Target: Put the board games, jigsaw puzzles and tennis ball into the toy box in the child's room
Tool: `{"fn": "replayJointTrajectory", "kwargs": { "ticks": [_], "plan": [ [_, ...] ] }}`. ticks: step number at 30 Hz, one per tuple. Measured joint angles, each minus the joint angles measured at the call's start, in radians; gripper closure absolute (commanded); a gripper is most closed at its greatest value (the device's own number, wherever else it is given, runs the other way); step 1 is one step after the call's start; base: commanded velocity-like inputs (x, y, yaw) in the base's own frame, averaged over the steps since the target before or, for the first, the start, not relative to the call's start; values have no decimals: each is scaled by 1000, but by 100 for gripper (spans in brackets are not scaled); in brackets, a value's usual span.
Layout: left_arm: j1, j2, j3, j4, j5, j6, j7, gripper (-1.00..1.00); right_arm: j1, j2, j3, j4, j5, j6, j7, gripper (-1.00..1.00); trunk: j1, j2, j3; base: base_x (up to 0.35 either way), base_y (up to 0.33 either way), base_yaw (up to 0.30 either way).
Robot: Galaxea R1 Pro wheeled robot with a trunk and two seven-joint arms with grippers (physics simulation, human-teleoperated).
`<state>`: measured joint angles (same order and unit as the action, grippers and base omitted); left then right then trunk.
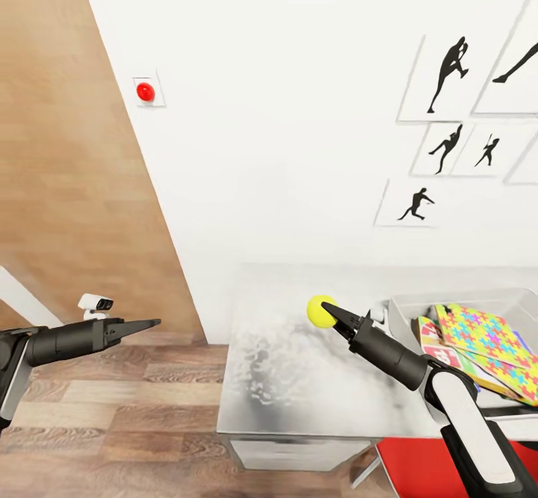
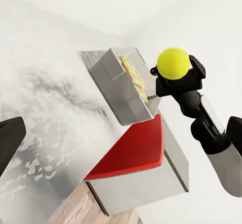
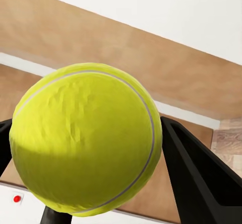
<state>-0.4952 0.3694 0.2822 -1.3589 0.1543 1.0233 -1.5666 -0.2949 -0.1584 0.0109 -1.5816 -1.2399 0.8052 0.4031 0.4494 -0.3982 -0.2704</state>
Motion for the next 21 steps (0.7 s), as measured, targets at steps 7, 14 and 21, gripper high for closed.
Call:
{"fn": "replayJointTrajectory", "kwargs": {
  "ticks": [7,14,21],
  "plan": [
    [0,0,-1,0,0,0,0,-100,1,0,0,0,0,0,0,100,0,0,12,0,0,0],
    [0,0,0,0,0,0,0,-100,0,1,0,0,0,0,0,100,0,0,23,0,0,0],
    [0,0,-2,0,0,0,0,-100,1,0,1,0,0,0,0,100,0,0,35,0,0,0]
  ]
}}
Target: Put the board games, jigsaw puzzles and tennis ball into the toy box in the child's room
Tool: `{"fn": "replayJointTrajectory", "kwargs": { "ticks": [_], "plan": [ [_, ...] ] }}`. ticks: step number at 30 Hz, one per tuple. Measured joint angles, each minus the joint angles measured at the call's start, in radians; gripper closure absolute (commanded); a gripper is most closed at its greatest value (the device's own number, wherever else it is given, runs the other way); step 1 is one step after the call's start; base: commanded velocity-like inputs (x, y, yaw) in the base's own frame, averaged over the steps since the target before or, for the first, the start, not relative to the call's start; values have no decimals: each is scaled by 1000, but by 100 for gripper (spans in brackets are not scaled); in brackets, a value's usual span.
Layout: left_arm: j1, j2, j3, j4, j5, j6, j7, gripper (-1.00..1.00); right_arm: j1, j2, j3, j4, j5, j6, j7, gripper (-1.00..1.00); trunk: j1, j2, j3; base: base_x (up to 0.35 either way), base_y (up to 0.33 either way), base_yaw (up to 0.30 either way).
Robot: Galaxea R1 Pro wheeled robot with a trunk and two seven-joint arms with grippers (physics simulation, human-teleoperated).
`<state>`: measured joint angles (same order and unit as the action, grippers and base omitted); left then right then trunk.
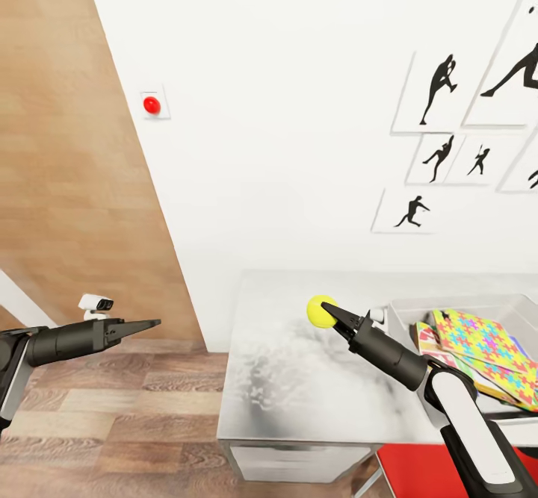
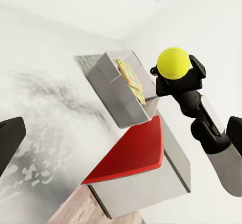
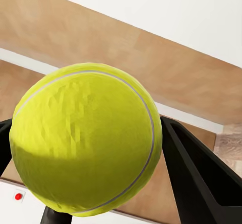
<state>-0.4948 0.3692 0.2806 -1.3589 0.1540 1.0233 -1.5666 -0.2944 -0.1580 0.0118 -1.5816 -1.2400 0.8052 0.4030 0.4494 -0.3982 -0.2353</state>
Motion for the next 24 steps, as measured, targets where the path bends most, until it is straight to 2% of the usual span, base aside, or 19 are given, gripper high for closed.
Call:
{"fn": "replayJointTrajectory", "kwargs": {
  "ticks": [24],
  "plan": [
    [0,0,-1,0,-1,0,0,-100,1,2,0,0,0,-1,0,100,0,0,40,0,0,0]
  ]
}}
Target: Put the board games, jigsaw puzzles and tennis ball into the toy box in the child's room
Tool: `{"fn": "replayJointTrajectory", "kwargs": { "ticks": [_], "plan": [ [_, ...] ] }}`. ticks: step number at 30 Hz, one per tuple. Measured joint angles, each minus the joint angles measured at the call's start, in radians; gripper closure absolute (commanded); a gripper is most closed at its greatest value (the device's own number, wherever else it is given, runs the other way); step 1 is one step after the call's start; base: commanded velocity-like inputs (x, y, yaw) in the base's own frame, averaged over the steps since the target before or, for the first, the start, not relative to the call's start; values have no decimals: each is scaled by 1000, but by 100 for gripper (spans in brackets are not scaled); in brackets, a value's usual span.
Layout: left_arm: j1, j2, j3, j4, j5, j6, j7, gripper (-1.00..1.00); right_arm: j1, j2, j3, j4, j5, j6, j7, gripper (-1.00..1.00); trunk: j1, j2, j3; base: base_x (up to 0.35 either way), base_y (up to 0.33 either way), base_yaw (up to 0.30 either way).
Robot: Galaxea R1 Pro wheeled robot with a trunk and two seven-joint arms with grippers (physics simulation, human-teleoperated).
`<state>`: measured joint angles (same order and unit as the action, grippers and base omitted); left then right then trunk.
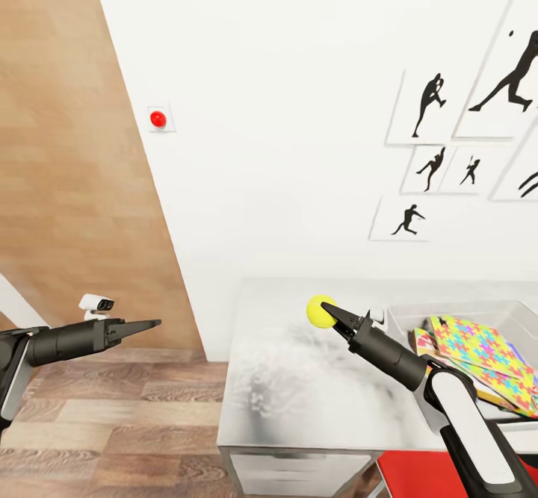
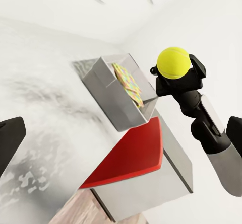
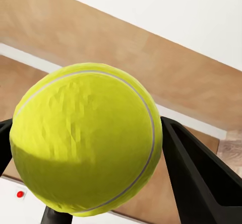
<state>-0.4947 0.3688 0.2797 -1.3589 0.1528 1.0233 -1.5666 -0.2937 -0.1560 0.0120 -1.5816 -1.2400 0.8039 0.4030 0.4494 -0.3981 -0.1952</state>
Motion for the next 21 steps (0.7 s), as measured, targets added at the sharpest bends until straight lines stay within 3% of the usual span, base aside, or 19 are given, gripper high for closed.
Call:
{"fn": "replayJointTrajectory", "kwargs": {
  "ticks": [21],
  "plan": [
    [0,-1,-1,0,0,0,0,-100,0,-1,1,0,0,0,0,100,0,0,35,0,0,0]
  ]
}}
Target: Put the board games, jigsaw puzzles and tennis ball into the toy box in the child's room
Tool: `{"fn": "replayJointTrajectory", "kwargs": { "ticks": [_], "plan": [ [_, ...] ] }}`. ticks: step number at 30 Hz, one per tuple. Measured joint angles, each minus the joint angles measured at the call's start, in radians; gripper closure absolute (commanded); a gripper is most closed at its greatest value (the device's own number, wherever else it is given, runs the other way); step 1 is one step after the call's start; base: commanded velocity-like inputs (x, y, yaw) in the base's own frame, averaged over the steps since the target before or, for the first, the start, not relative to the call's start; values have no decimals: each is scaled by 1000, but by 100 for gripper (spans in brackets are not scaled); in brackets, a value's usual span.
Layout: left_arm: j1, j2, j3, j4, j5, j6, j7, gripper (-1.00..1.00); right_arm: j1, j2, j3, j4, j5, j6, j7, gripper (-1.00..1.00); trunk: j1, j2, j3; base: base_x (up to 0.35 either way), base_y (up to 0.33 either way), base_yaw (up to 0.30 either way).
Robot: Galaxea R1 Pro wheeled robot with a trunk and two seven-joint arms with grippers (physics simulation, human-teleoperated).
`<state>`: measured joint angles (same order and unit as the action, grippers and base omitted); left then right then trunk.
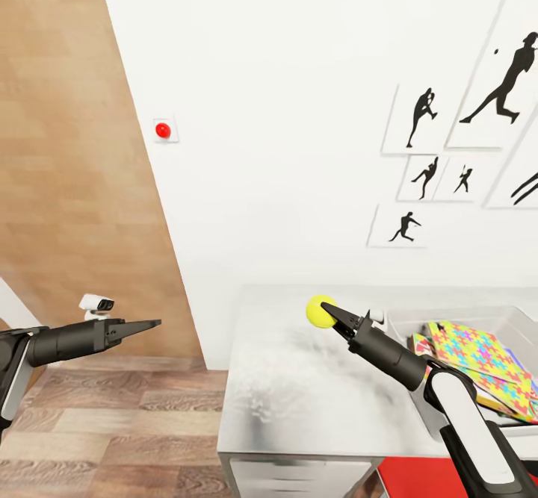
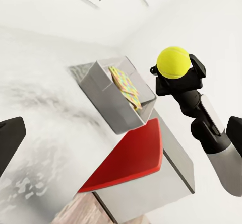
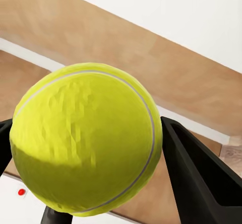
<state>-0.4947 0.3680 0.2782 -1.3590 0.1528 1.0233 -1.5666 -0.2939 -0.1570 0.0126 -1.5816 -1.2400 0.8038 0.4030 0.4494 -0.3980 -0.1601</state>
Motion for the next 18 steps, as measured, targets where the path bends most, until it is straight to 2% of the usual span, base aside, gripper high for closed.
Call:
{"fn": "replayJointTrajectory", "kwargs": {
  "ticks": [18],
  "plan": [
    [0,0,-1,0,0,-1,0,-100,0,1,1,0,0,0,0,100,0,0,30,0,0,0]
  ]
}}
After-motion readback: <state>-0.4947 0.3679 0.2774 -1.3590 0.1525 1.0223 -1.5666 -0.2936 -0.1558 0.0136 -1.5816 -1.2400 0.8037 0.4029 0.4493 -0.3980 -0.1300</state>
